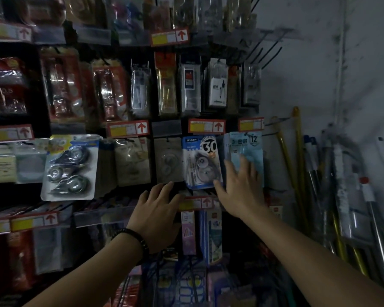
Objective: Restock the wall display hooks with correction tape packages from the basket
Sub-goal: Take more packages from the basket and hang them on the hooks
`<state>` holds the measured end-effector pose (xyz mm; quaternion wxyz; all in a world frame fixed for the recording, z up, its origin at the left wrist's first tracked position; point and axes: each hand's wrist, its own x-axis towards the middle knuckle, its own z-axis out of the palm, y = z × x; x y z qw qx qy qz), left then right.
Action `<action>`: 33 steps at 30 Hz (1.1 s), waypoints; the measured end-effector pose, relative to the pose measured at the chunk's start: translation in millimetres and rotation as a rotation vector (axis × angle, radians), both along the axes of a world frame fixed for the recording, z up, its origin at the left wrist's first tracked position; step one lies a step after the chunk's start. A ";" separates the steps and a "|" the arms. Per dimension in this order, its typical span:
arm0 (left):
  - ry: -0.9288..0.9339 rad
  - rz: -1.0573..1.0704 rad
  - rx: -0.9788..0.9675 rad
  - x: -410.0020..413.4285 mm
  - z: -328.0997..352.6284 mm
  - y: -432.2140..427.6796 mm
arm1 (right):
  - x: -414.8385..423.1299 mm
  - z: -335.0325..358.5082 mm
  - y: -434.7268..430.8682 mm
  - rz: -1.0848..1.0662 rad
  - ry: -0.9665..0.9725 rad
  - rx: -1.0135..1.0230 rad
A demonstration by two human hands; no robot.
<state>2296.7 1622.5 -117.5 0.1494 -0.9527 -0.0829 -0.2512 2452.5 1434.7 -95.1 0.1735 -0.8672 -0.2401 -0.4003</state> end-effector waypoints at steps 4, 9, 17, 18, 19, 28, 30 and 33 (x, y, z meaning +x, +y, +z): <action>-0.017 -0.038 0.001 6.0 3.8 -11.0 | 12.8 -5.7 -20.6 -0.024 0.137 0.103; -0.013 -0.037 0.011 9.5 4.2 -18.3 | 29.3 -9.0 -22.9 0.071 0.251 0.029; -0.008 -0.007 0.032 12.2 3.6 -14.1 | 50.3 -0.7 -13.6 0.072 0.275 -0.070; -0.007 -0.005 0.027 12.3 3.4 -12.3 | 51.8 0.4 -13.1 0.069 0.271 -0.085; -0.002 0.001 0.022 11.4 3.3 -10.4 | 52.5 0.8 -12.4 0.065 0.270 -0.094; 0.028 0.048 -0.029 -30.7 8.0 -1.2 | 13.5 7.2 -21.0 0.048 0.379 -0.222; 0.032 0.047 -0.034 -54.2 7.4 0.5 | -15.4 6.8 -20.2 0.081 0.320 -0.262; 0.052 0.069 -0.072 -89.8 5.3 8.9 | -58.1 5.6 -16.4 0.159 0.204 -0.322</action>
